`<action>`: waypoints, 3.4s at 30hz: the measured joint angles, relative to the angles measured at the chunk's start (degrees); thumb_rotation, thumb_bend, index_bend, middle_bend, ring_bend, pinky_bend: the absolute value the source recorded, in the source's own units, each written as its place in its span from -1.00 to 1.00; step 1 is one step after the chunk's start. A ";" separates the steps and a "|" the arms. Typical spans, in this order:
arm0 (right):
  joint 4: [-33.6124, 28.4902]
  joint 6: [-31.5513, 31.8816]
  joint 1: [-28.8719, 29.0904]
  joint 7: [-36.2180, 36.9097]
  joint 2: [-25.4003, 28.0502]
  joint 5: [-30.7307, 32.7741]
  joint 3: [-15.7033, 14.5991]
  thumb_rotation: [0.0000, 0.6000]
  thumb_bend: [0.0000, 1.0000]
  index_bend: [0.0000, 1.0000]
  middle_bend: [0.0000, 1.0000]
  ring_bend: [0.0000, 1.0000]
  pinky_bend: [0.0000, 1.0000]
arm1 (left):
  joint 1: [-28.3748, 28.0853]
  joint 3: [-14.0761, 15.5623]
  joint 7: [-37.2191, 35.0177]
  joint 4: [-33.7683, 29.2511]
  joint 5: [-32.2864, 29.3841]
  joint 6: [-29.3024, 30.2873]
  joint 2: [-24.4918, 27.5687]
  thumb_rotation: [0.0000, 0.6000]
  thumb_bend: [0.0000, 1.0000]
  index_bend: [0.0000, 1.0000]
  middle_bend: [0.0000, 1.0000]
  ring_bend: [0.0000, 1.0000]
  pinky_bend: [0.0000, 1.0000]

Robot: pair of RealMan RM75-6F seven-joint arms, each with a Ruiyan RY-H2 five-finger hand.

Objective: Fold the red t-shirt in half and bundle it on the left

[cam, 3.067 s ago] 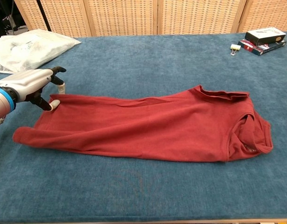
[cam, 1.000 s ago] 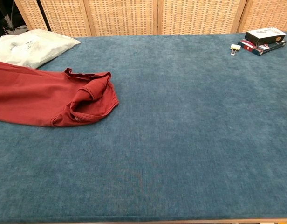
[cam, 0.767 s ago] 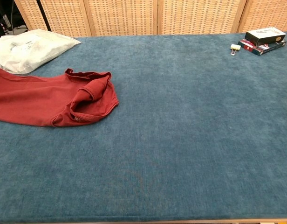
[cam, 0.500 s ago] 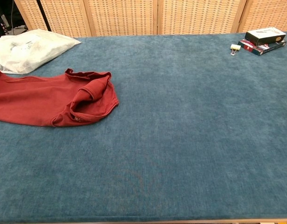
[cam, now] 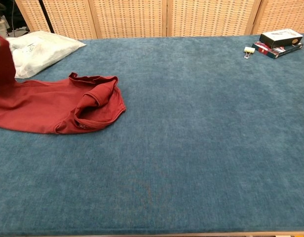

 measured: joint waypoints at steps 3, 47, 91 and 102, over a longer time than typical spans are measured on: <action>-0.02 0.04 -0.02 0.37 0.13 -0.05 0.01 1.00 -1.00 -1.00 -1.00 -1.00 -1.00 | -1.11 0.04 1.28 -0.03 0.24 1.11 -2.42 1.00 0.17 0.72 -1.00 -1.00 -1.00; 0.38 -0.43 0.22 5.16 1.74 0.08 0.29 1.00 -1.00 -1.00 -1.00 -1.00 -1.00 | -10.90 2.25 12.57 8.44 -0.21 2.10 -22.97 1.00 -0.90 -1.00 -1.00 -1.00 -1.00; -0.23 -2.26 0.77 0.49 0.11 0.63 -0.18 1.00 -1.00 -1.00 -1.00 -1.00 -1.00 | -0.80 12.71 -33.54 37.79 25.19 4.60 -18.00 1.00 -0.66 -0.40 -1.00 -1.00 -1.00; -0.16 -2.25 0.75 0.66 0.17 0.77 -0.17 1.00 -1.00 -1.00 -1.00 -1.00 -1.00 | -1.39 11.98 -35.32 43.10 25.73 6.32 -23.07 1.00 -0.57 -0.36 -1.00 -1.00 -1.00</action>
